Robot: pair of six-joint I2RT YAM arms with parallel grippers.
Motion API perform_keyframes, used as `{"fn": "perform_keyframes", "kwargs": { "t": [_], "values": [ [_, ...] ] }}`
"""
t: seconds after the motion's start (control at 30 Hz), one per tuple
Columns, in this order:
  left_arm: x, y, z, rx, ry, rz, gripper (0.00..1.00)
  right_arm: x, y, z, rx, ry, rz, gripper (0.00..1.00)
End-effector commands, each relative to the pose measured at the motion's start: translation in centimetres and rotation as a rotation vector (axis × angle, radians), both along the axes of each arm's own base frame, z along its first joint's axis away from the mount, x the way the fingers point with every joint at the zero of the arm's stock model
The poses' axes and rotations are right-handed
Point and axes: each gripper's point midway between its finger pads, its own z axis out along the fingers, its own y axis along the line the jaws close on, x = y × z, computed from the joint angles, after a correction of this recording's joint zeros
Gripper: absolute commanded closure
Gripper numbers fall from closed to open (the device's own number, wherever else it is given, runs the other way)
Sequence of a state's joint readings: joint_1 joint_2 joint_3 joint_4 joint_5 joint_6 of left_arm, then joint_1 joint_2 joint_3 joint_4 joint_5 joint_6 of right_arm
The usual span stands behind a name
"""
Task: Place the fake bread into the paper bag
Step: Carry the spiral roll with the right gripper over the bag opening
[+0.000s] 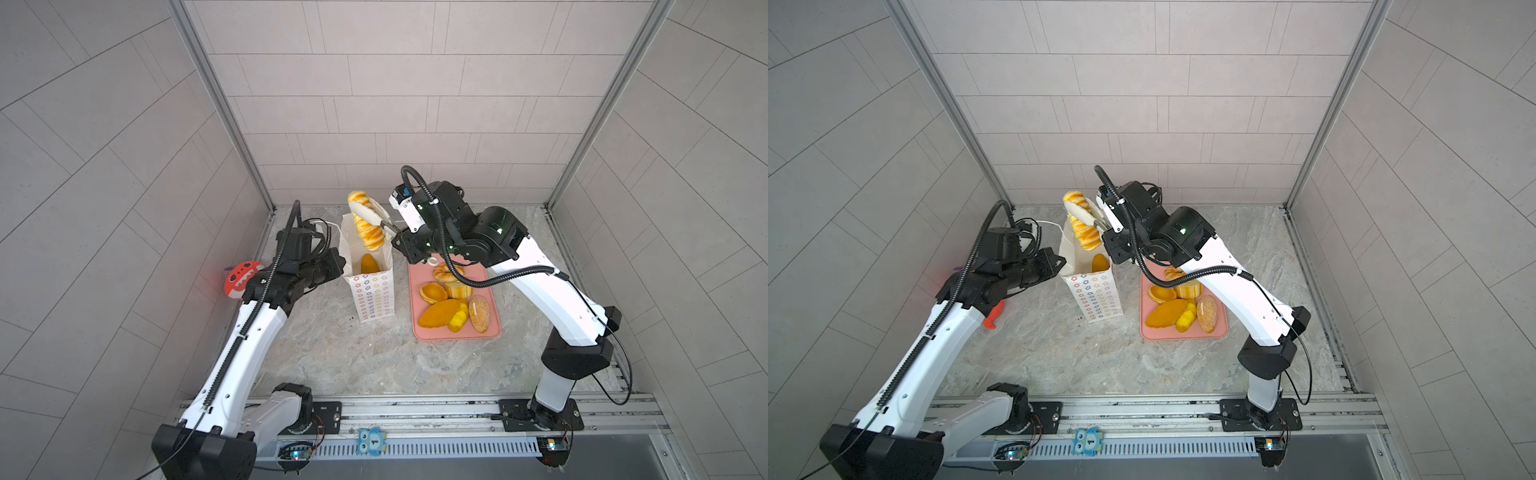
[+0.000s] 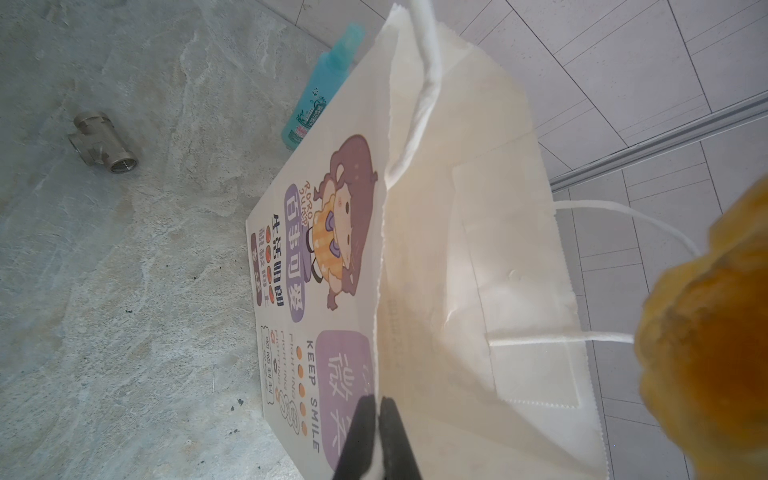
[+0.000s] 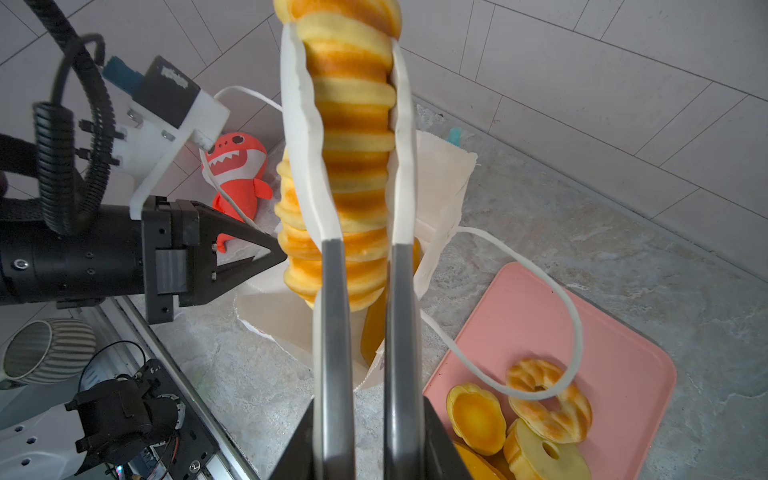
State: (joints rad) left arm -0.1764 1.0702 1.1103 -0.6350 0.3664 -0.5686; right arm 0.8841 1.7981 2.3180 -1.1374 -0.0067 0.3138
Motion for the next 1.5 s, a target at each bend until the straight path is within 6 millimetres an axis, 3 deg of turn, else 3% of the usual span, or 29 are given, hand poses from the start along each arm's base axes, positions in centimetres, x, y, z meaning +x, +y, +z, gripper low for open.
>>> {"fn": "perform_keyframes", "kwargs": {
  "t": [0.0, 0.73, 1.13, 1.47],
  "values": [
    [-0.1, 0.1, 0.3, -0.006, -0.017, 0.001, 0.94, 0.1, 0.1, 0.5, -0.008, -0.032, -0.013, 0.69],
    [-0.2, 0.1, 0.3, -0.005, -0.018, 0.002, 0.94, 0.2, 1.4, -4.6, -0.113, 0.04, -0.008, 0.69],
    [-0.3, 0.1, 0.4, -0.006, -0.023, 0.002, 0.94, 0.2, 1.7, -6.0, -0.14, 0.062, -0.003, 0.68],
    [-0.3, 0.1, 0.5, -0.005, -0.024, 0.001, 0.94, 0.2, 1.7, -5.9, -0.142, 0.061, -0.003, 0.64]
  ]
}}
